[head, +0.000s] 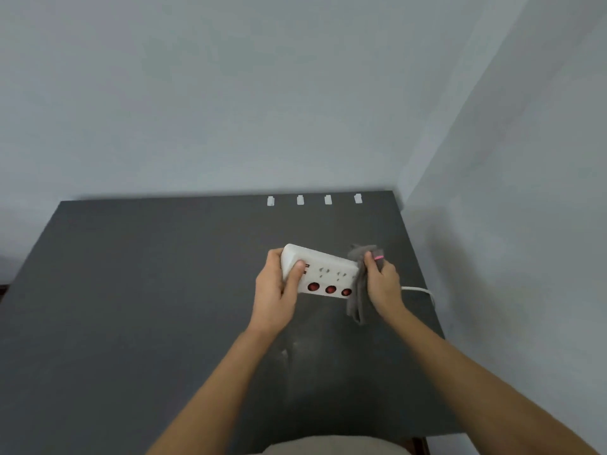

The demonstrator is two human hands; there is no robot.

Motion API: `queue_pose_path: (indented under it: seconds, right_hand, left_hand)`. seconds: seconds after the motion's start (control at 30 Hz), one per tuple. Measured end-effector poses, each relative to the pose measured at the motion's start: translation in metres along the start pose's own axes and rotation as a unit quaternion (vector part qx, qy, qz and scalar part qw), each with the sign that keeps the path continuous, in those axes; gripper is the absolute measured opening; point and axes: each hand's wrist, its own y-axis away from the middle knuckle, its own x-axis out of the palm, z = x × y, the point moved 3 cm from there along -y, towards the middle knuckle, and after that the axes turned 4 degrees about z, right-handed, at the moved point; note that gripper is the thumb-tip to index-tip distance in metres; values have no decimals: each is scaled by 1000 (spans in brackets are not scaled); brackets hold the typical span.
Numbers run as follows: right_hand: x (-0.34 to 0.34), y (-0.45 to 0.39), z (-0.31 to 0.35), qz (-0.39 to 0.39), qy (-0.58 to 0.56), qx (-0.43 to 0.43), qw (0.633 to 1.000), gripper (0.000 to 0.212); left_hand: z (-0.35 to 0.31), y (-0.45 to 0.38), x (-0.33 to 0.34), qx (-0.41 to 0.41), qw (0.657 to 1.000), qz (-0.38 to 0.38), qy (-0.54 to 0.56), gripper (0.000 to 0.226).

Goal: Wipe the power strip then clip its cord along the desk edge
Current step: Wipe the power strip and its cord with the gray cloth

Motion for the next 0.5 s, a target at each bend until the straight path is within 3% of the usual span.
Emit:
queue_pose_path:
  seconds: [0.03, 0.1, 0.17, 0.2, 0.23, 0.33, 0.37, 0.4, 0.5]
  right_hand:
    - [7, 11, 8, -11, -15, -34, 999, 36]
    - [33, 40, 39, 32, 16, -186, 982, 34]
    - [42, 53, 54, 83, 105, -337, 932, 47]
    - [38, 43, 50, 80, 149, -366, 915, 50]
    - [31, 30, 41, 56, 177, -357, 916, 52]
    - [10, 8, 15, -59, 133, -195, 970, 63]
    - [16, 15, 20, -61, 130, -196, 970, 61]
    - [27, 29, 29, -34, 159, -247, 955, 58]
    - [44, 55, 29, 45, 282, -454, 844, 59]
  left_hand:
    - [-1, -3, 3, -11, 1000, -8, 1, 15]
    - [-3, -6, 9, -44, 998, -40, 11, 16]
    - [-2, -5, 10, -109, 988, -92, 65, 23]
    - [4, -4, 9, -156, 975, -113, 107, 26]
    - [9, -4, 9, -203, 959, -126, 150, 29]
    - [15, -5, 11, -311, 916, -117, 226, 30]
    - [12, -7, 12, -326, 906, -108, 247, 26]
    - [8, -8, 14, -331, 898, -98, 273, 22]
    - [-1, -6, 15, -340, 880, -73, 323, 15]
